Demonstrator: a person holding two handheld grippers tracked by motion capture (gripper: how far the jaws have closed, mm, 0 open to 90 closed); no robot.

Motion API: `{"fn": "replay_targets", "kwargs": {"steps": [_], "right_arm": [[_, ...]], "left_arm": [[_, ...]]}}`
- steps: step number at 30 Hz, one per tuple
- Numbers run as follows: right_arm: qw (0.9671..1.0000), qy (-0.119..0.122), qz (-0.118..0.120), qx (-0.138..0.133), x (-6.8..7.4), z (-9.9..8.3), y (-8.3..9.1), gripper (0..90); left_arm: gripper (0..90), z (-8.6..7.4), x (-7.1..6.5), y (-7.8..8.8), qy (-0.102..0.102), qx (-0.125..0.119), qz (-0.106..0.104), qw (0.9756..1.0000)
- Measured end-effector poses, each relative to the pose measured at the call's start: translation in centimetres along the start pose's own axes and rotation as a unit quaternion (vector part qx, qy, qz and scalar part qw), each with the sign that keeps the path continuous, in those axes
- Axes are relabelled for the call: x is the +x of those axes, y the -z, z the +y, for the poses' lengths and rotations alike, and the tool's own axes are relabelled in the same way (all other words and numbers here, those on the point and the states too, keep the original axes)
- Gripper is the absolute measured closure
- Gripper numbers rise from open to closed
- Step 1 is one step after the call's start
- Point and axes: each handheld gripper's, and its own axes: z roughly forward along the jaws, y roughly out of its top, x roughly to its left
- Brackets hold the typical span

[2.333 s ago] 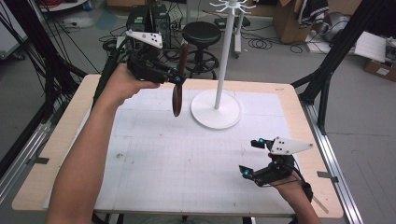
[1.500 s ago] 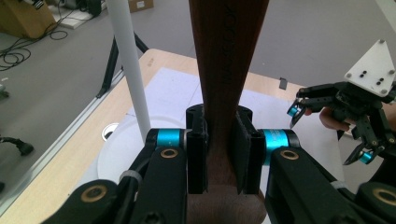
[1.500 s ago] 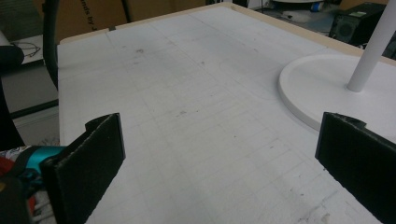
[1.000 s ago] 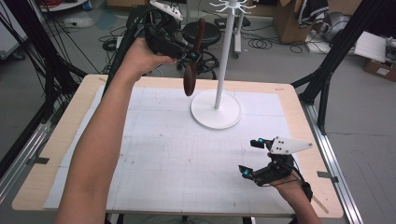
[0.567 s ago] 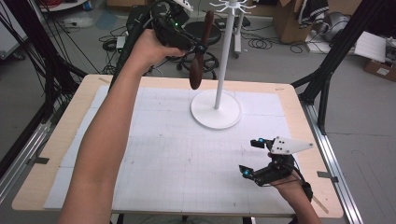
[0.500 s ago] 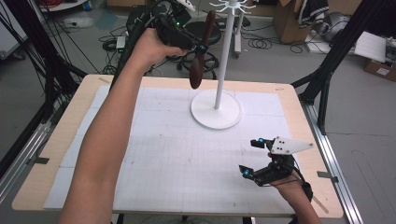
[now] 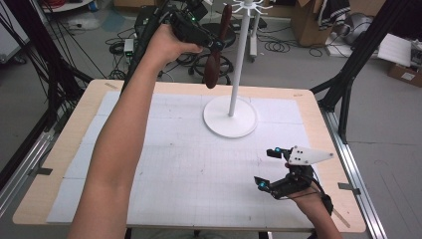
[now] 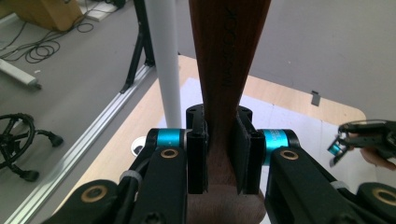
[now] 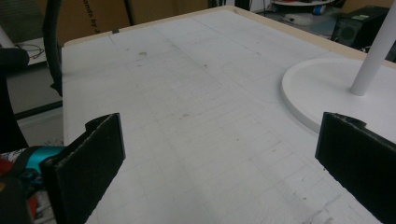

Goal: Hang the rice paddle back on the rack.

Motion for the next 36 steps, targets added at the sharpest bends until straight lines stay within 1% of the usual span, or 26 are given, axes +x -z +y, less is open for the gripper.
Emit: {"fn": "replay_targets", "kwargs": {"steps": [3,4,5,6,8,9,11,15,19,20,23,29,31,32,33,36], "right_arm": [[1.0,0.001,0.0,0.0,0.0,0.0,0.0,0.5],[1.0,0.0,0.001,-0.001,0.0,0.0,0.0,0.5],[1.0,-0.002,0.001,0.0,0.0,0.0,0.0,0.5],[1.0,-0.002,0.001,-0.001,0.0,0.0,0.0,0.5],[1.0,-0.002,0.001,-0.001,0.0,0.0,0.1,0.5],[1.0,-0.001,0.001,-0.001,0.0,0.0,0.1,0.5],[1.0,-0.001,0.002,-0.002,0.0,0.0,0.1,0.5],[1.0,-0.002,0.002,-0.002,0.0,0.0,0.0,0.5],[1.0,-0.002,0.001,-0.002,0.0,0.0,0.1,0.5],[1.0,-0.002,0.002,-0.002,0.0,0.0,0.1,0.5],[1.0,-0.002,0.002,-0.003,0.0,0.0,0.1,0.5],[1.0,-0.002,0.003,-0.005,0.1,0.0,0.1,0.5],[1.0,-0.003,0.004,-0.005,0.1,0.0,0.1,0.5],[1.0,0.001,0.002,-0.006,0.0,0.0,0.1,0.5],[1.0,-0.003,0.004,-0.005,0.0,0.0,0.1,0.5],[1.0,-0.002,0.003,-0.004,0.0,0.0,0.1,0.5]], "left_arm": [[77.3,0.0,0.1,-0.4,0.001,0.005,0.0,1.0],[77.3,0.1,0.1,-0.5,0.001,0.005,0.003,1.0],[77.3,0.1,0.2,-0.5,-0.002,0.007,0.003,1.0],[77.3,0.1,0.2,-0.6,0.003,0.003,0.002,1.0],[77.2,0.2,0.3,-0.6,0.002,0.002,0.002,1.0],[77.3,0.2,0.4,-0.7,0.004,0.002,0.004,1.0],[77.2,0.2,0.5,-0.7,0.003,0.008,0.006,0.9999],[77.3,0.5,0.4,-0.7,0.004,0.002,0.005,1.0],[77.2,0.8,0.4,-0.9,0.001,0.014,0.015,0.9998],[77.3,0.9,0.3,-0.9,0.002,0.013,0.018,0.9998],[77.3,1.1,0.3,-1.1,0.002,0.012,0.017,0.9998],[77.3,0.9,0.6,-1.7,0.006,0.023,0.026,0.9994],[77.3,0.9,0.7,-1.8,0.011,0.019,0.027,0.9994],[77.3,0.8,0.8,-1.7,0.012,0.019,0.025,0.9994],[77.3,0.8,0.9,-1.8,0.013,0.018,0.025,0.9994],[77.3,0.7,1.1,-1.8,0.014,0.019,0.024,0.9994]]}}
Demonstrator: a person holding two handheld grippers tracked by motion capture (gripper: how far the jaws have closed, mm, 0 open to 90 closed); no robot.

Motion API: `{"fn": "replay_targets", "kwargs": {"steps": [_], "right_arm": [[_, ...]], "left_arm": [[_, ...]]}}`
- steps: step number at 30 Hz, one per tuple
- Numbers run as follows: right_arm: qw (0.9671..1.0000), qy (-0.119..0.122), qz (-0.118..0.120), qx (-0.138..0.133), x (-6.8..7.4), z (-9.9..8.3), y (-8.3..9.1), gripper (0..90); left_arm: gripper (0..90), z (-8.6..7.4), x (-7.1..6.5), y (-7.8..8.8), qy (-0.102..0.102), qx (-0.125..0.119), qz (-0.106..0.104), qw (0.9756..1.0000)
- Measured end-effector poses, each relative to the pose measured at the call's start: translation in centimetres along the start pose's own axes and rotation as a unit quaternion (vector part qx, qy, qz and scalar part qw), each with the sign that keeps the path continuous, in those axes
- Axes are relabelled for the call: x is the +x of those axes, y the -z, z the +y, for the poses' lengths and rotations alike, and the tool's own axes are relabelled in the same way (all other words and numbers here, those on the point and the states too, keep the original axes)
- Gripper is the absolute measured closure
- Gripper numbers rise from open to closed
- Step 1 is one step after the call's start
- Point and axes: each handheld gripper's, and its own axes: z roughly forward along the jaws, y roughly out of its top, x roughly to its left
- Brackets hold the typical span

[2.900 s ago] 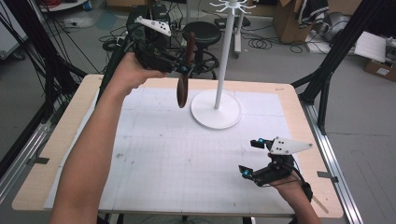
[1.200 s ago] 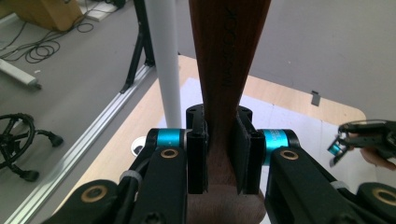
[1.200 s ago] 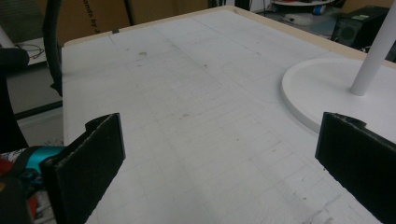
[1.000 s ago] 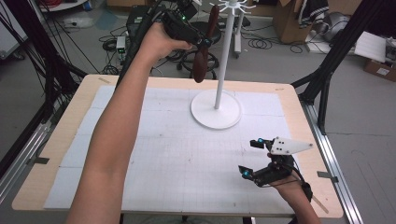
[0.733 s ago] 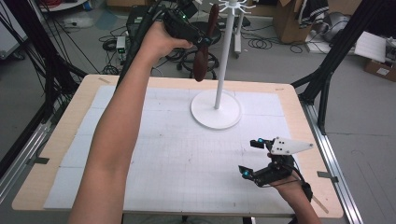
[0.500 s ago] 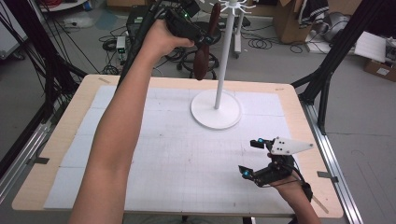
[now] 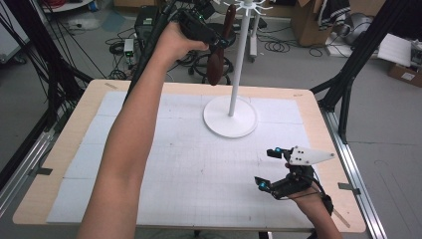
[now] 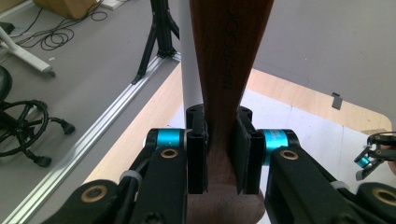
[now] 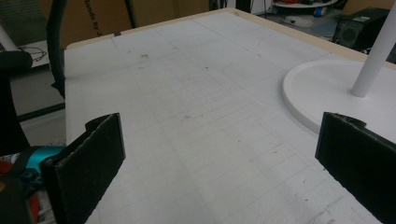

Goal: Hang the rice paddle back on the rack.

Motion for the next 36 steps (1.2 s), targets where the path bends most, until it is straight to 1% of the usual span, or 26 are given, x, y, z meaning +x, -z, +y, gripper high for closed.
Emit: {"fn": "replay_targets", "kwargs": {"steps": [4,7,10,14,16,18,22,23,24,27,29,31,32,34,35,36], "right_arm": [[1.0,-0.001,-0.001,0.0,0.0,0.0,0.0,0.5],[1.0,-0.003,-0.001,-0.002,0.0,0.0,0.1,0.5],[1.0,-0.002,0.0,-0.002,0.0,0.0,0.1,0.5],[1.0,-0.003,0.0,-0.001,-0.1,0.0,0.2,0.5],[1.0,-0.002,0.0,-0.003,-0.1,-0.1,0.2,0.5],[1.0,-0.003,0.0,-0.004,-0.1,0.0,0.2,0.5],[1.0,-0.003,0.001,-0.003,-0.1,0.0,0.2,0.5],[1.0,-0.003,0.001,-0.003,-0.1,0.0,0.2,0.5],[1.0,-0.003,0.001,-0.003,-0.1,0.0,0.2,0.5],[1.0,-0.003,0.001,-0.003,-0.1,0.0,0.2,0.5],[1.0,-0.002,0.0,-0.004,-0.1,-0.1,0.2,0.5],[1.0,-0.004,0.0,-0.004,-0.1,-0.1,0.3,0.5],[1.0,-0.003,-0.001,-0.005,-0.1,-0.1,0.3,0.5],[1.0,-0.002,-0.001,-0.005,-0.1,-0.1,0.3,0.5],[1.0,-0.003,0.0,-0.005,-0.1,-0.1,0.3,0.5],[1.0,-0.003,-0.001,-0.004,-0.1,-0.1,0.3,0.5]], "left_arm": [[77.2,-0.1,0.2,-0.1,0.004,-0.004,0.0,1.0],[77.2,-0.1,0.3,-0.3,0.003,-0.005,-0.002,1.0],[77.2,-0.1,0.4,-0.4,0.008,-0.006,-0.005,0.9999],[77.0,-0.2,0.5,-0.5,0.01,-0.009,-0.009,0.9999],[76.6,-0.2,0.5,-0.5,0.009,-0.009,-0.009,0.9999],[75.8,-0.2,0.5,-0.6,0.009,-0.009,-0.004,0.9999],[65.4,-0.3,0.6,-0.8,0.016,-0.005,-0.012,0.9998],[62.8,-0.3,0.6,-0.8,0.015,-0.003,-0.015,0.9998],[62.1,-0.4,0.6,-0.9,0.015,0.0,-0.014,0.9998],[55.0,-0.5,0.6,-0.9,0.017,0.009,-0.023,0.9995],[51.7,-0.6,0.5,-0.7,0.013,0.013,-0.026,0.9995],[48.9,-0.7,0.3,-0.4,0.012,0.013,-0.032,0.9993],[47.4,-0.7,0.2,-0.2,0.008,0.013,-0.034,0.9993],[42.0,-0.7,0.0,0.2,0.006,0.011,-0.043,0.999],[39.4,-0.7,-0.1,0.4,0.007,0.009,-0.046,0.9989],[37.1,-0.8,-0.2,0.7,0.01,0.003,-0.054,0.9985]]}}
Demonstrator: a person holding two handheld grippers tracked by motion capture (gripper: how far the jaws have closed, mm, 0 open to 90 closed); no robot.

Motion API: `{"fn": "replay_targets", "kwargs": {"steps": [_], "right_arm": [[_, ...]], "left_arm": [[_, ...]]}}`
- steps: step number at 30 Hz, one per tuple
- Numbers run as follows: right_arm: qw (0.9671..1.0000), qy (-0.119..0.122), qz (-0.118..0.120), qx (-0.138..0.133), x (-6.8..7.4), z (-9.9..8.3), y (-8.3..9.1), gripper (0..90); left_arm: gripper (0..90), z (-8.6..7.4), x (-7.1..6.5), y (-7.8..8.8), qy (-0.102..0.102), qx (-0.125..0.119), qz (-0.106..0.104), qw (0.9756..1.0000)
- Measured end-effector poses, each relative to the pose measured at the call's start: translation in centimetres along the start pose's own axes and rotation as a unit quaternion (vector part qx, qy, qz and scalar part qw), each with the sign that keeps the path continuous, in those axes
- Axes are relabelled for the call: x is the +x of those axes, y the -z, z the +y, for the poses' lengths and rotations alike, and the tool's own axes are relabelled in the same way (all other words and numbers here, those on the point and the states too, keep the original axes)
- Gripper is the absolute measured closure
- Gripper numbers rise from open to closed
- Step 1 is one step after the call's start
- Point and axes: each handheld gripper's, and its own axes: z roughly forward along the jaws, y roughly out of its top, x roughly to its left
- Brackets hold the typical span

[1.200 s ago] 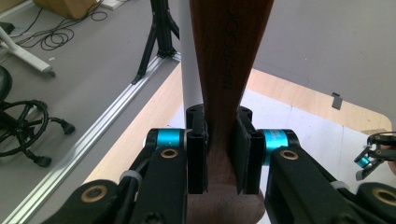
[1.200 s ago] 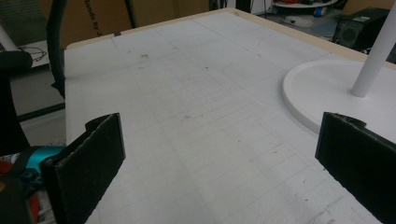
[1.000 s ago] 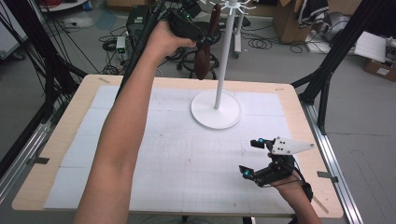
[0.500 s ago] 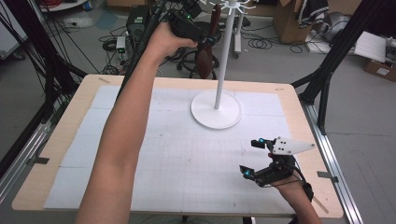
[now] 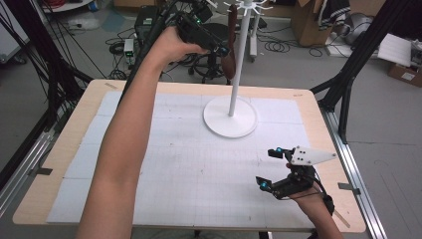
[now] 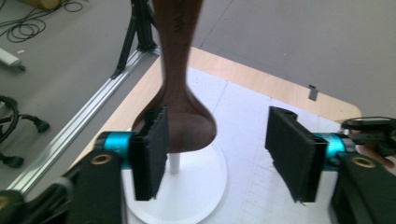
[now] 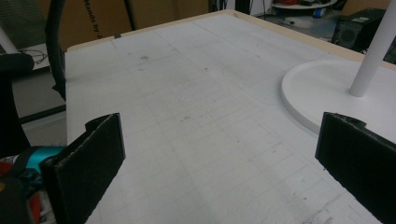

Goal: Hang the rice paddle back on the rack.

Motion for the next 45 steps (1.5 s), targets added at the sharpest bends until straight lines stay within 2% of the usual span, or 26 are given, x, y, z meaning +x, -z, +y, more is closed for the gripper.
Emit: {"fn": "replay_targets", "kwargs": {"steps": [1,4,10,17,25,33,38,45], "right_arm": [[1.0,0.0,0.0,0.0,0.0,0.0,0.0,0.5],[1.0,-0.002,0.0,0.001,0.0,0.0,0.0,0.5],[1.0,0.0,0.0,0.002,0.0,0.0,-0.1,0.5],[1.0,0.0,0.0,0.003,0.1,0.0,-0.2,0.5],[1.0,0.001,0.001,0.003,0.1,0.0,-0.3,0.5],[1.0,0.0,0.001,0.004,0.2,0.1,-0.3,0.5],[1.0,0.002,0.0,0.002,0.2,0.1,-0.3,0.5],[1.0,0.0,0.002,0.003,0.3,0.2,-0.4,0.5]], "left_arm": [[33.0,0.0,-0.1,0.3,0.002,-0.005,-0.007,1.0],[18.8,-0.4,-0.6,0.9,0.001,-0.015,-0.004,0.9999],[6.1,-1.7,-1.0,2.3,0.003,-0.025,-0.008,0.9996],[1.7,-3.3,-2.3,3.2,-0.019,-0.024,-0.011,0.9995],[1.7,-5.3,-3.9,4.5,-0.04,-0.036,0.002,0.9986],[1.7,-7.4,-5.3,5.4,-0.052,-0.037,0.011,0.9979],[1.7,-8.9,-5.8,6.1,-0.053,-0.051,0.005,0.9973],[1.7,-11.3,-6.7,6.8,-0.054,-0.054,0.008,0.9971]]}}
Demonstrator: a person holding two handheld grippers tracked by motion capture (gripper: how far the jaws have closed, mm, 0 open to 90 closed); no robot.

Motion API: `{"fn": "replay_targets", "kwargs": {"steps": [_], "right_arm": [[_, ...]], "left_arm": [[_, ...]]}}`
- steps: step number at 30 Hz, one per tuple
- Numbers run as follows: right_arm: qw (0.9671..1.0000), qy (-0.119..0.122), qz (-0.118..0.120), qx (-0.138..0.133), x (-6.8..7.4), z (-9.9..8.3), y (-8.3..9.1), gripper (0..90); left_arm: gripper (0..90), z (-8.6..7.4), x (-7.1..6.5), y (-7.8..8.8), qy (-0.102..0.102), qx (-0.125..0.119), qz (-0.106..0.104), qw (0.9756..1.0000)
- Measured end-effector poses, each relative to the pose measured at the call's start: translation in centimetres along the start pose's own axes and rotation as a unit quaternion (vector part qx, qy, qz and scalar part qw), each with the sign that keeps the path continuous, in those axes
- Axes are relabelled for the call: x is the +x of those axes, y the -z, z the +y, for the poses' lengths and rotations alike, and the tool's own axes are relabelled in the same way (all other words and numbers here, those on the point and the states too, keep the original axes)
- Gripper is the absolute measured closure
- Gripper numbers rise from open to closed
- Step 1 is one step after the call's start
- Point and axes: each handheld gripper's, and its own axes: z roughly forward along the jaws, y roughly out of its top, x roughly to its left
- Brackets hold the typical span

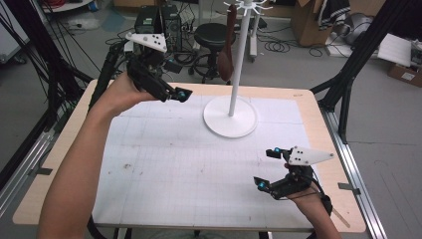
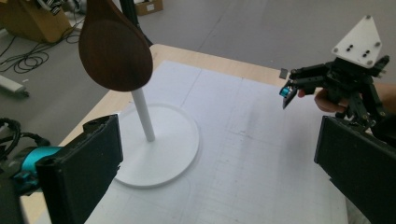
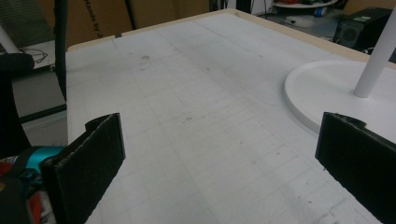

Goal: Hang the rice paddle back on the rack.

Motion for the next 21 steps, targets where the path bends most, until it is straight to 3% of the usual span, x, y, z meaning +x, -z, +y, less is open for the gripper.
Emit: {"fn": "replay_targets", "kwargs": {"steps": [8,21], "right_arm": [[1.0,0.0,-0.002,-0.001,0.1,0.1,-0.1,0.5],[1.0,0.002,-0.003,-0.003,0.0,0.0,-0.2,0.5]], "left_arm": [[1.7,-2.6,-1.5,1.0,-0.002,-0.014,0.003,0.9999],[1.7,-7.0,-2.6,1.8,0.008,-0.021,0.012,0.9997]]}}
